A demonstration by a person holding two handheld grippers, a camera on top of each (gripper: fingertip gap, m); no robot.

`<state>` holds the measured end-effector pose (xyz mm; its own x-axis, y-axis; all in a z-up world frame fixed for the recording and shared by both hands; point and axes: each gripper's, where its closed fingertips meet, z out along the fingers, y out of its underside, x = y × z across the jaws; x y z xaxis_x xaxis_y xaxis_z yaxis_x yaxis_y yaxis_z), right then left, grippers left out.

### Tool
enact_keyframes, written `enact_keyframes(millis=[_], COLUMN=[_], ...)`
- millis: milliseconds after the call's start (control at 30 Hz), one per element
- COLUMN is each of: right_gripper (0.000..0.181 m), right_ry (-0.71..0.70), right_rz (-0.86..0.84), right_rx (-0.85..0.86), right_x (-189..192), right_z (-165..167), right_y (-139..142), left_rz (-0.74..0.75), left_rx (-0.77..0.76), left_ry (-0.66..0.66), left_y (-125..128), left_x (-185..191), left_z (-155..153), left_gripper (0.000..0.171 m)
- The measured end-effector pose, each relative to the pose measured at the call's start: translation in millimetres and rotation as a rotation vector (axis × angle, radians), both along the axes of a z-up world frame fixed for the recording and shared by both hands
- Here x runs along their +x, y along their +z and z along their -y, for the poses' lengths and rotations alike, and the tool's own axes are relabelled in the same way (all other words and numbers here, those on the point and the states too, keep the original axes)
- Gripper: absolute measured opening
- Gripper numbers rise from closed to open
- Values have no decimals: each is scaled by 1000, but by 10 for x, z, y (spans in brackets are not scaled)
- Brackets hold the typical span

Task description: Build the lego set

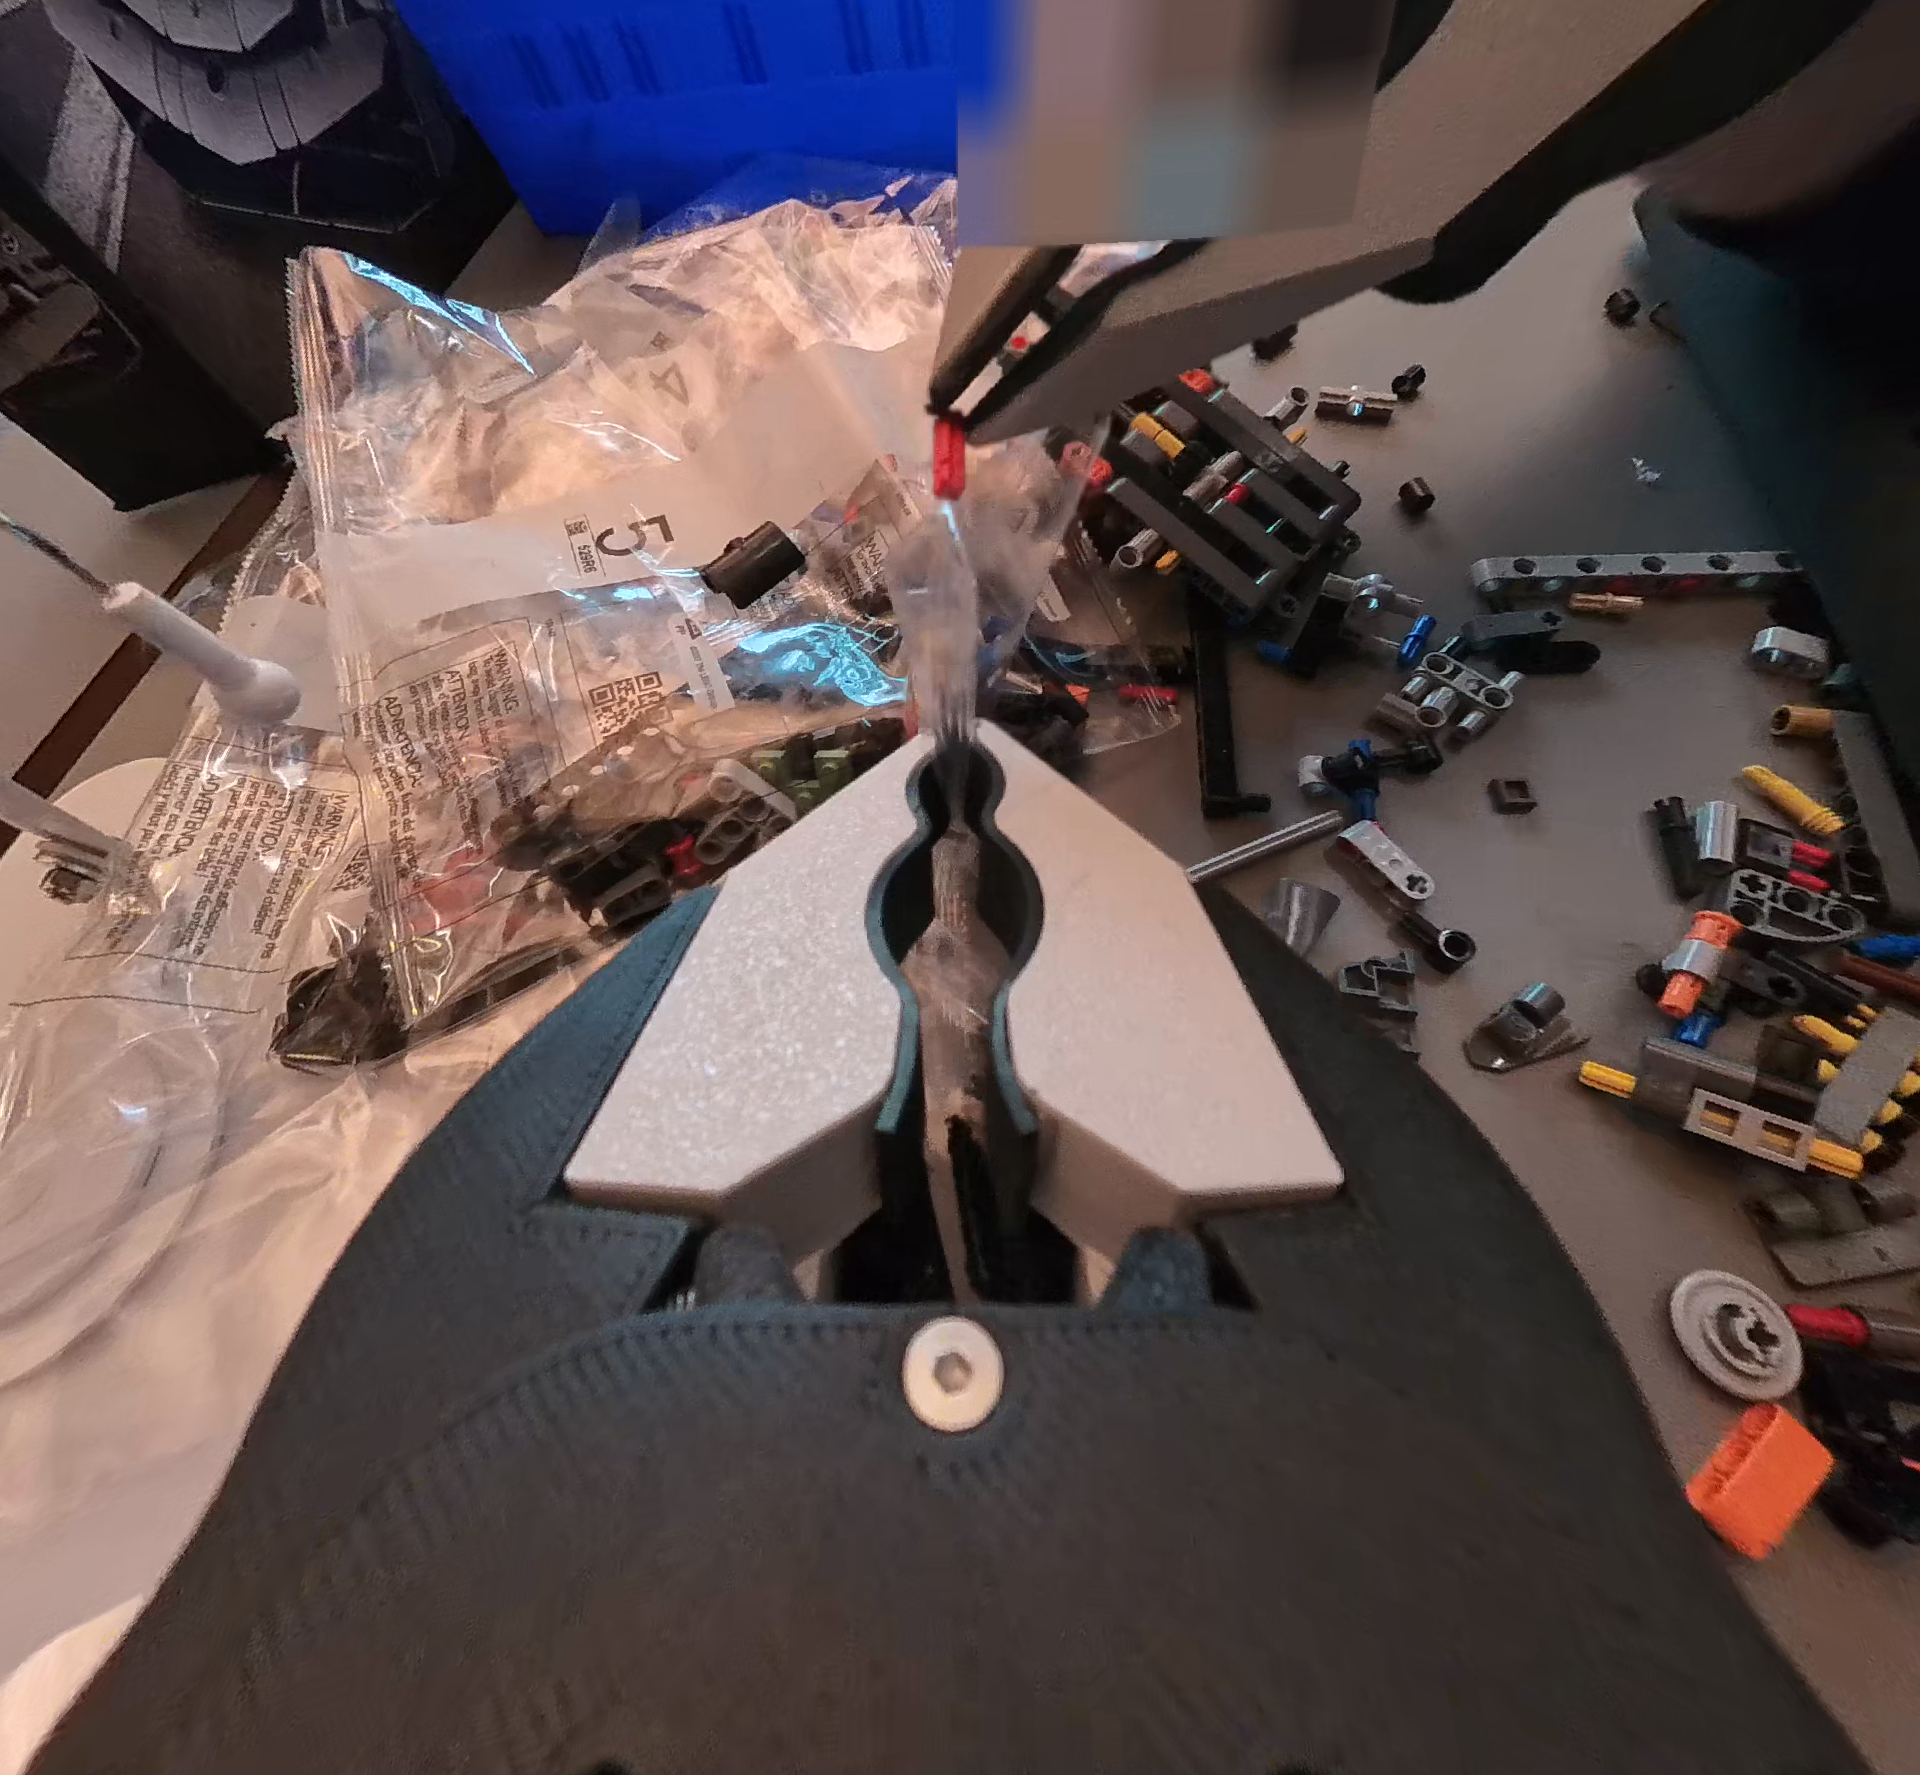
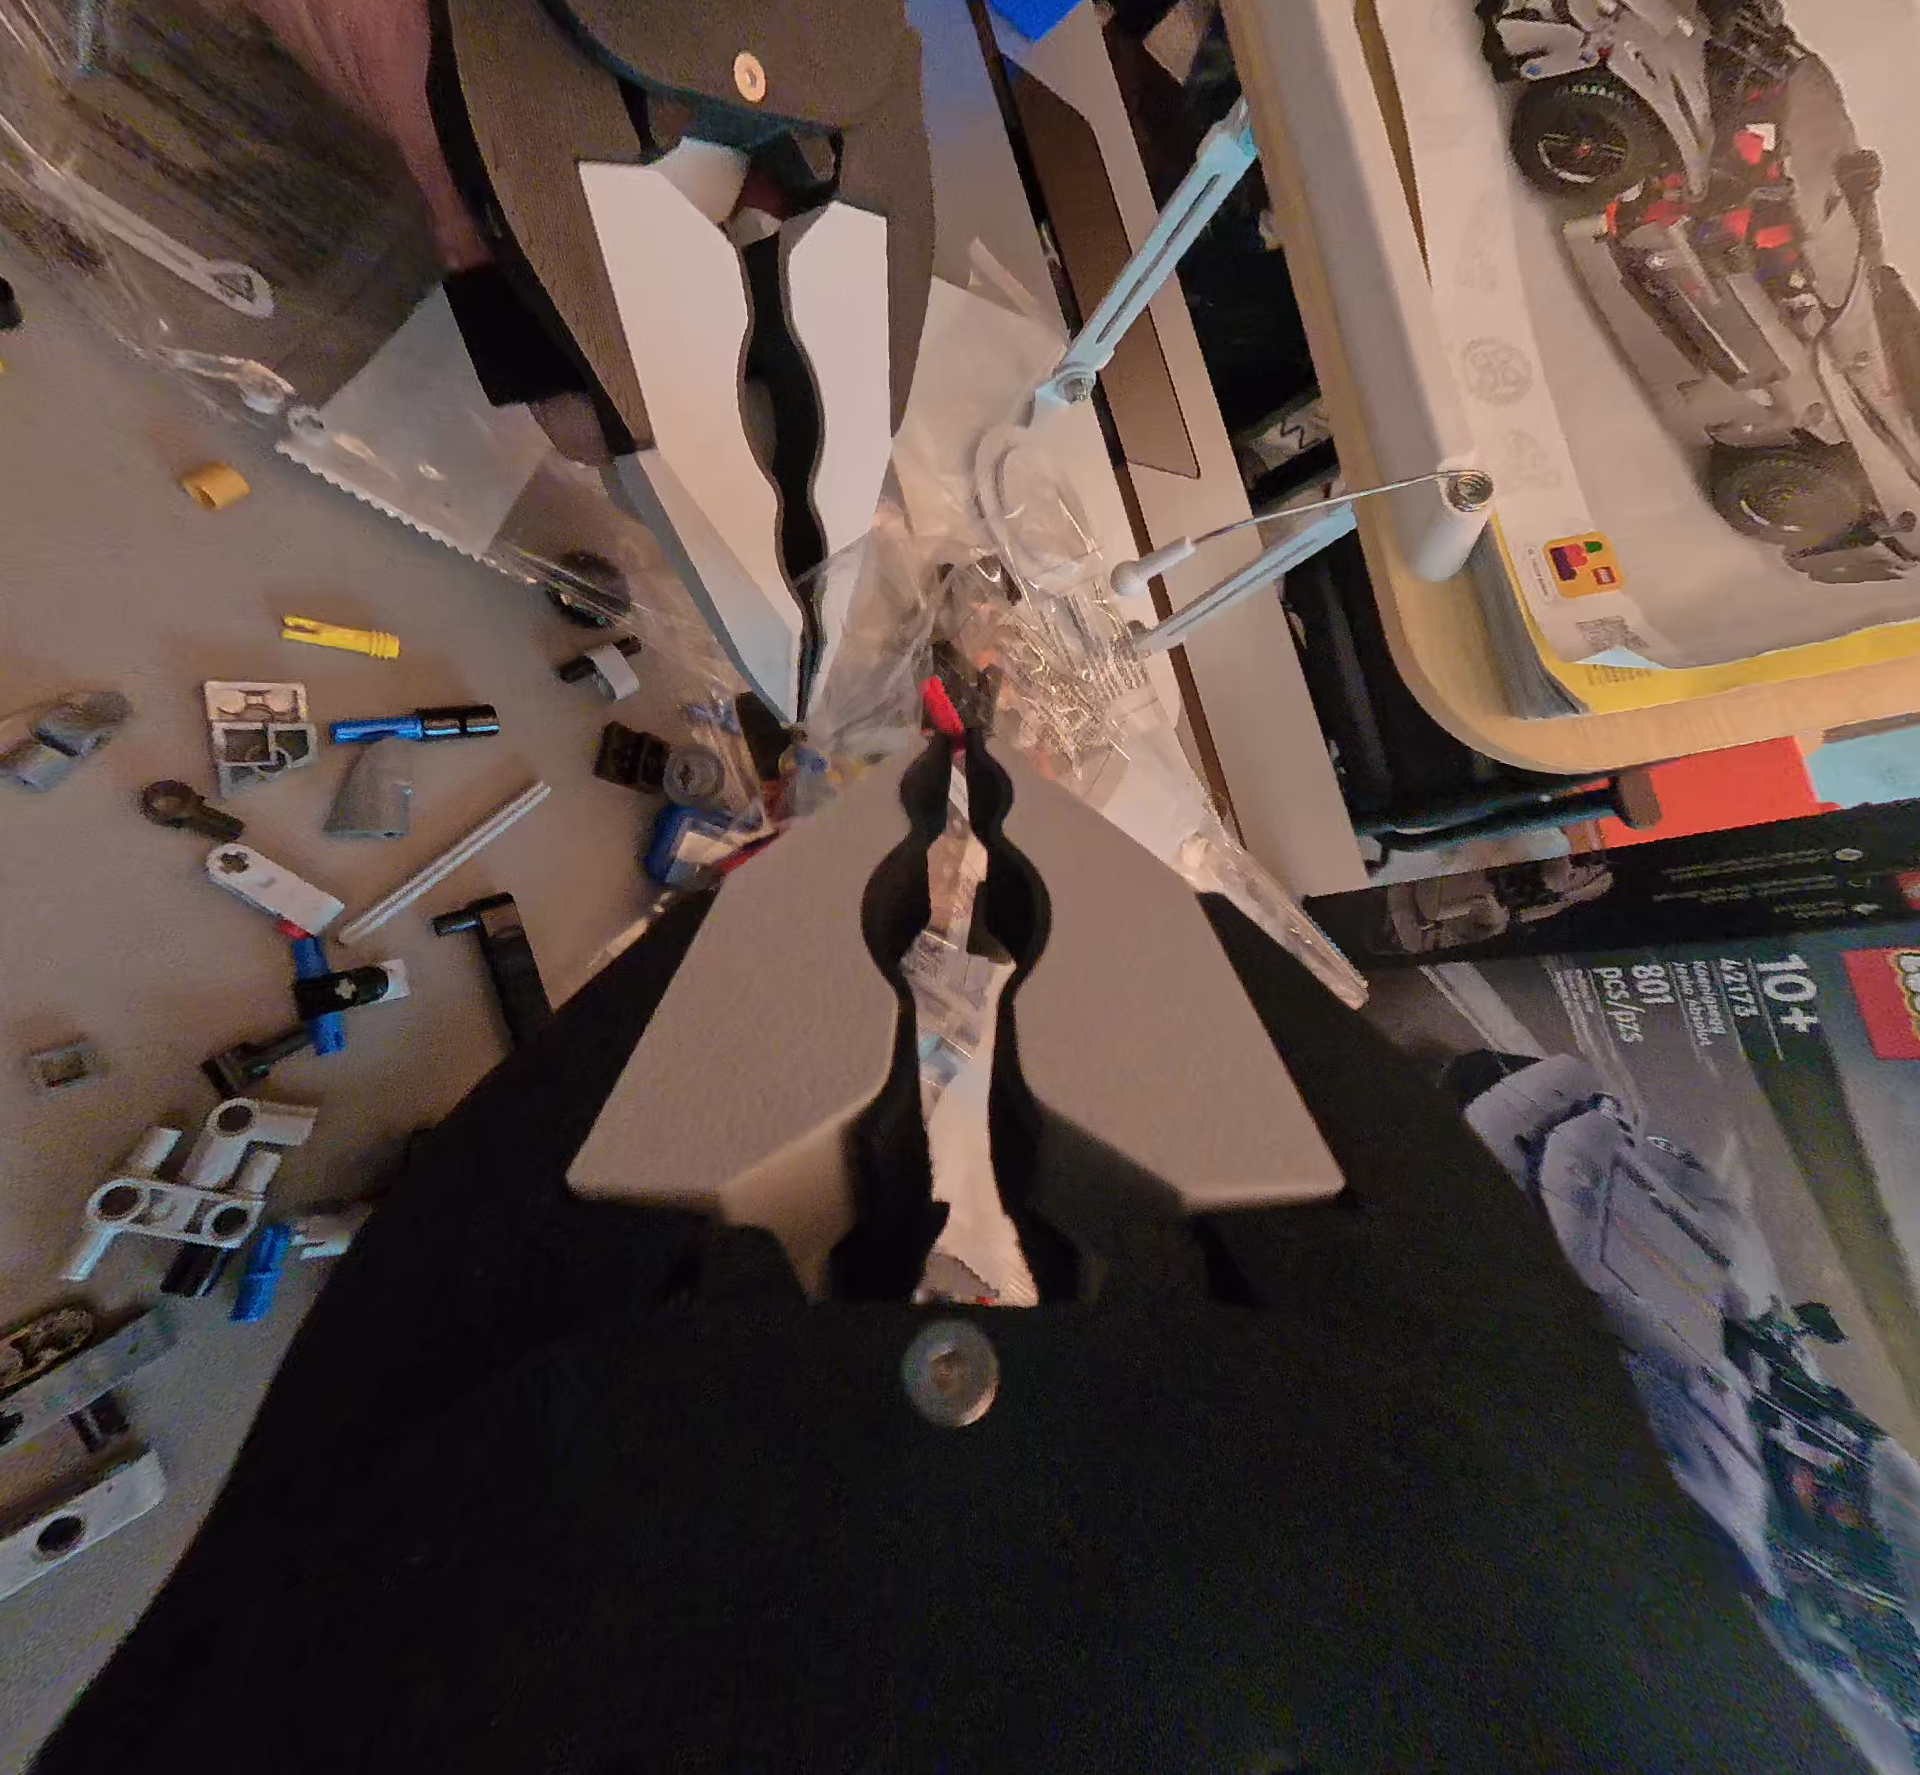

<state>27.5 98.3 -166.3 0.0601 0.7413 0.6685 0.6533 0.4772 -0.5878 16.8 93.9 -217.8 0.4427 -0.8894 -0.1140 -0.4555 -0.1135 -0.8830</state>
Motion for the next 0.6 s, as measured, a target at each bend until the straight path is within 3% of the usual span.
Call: enact_keyframes(millis=[367, 600], right_gripper=[0, 0], right_ry=[57, 145], right_rz=[18, -2], right_rx=[-121, -275], right_x=[46, 79], right_z=[55, 208], right_y=[-142, -167], left_rz=[-20, -86], left_rx=[-102, -182], left_ry=[-115, -59], left_y=[-94, -294], left_x=[83, -3], left_z=[249, 196], left_gripper=[0, 0])
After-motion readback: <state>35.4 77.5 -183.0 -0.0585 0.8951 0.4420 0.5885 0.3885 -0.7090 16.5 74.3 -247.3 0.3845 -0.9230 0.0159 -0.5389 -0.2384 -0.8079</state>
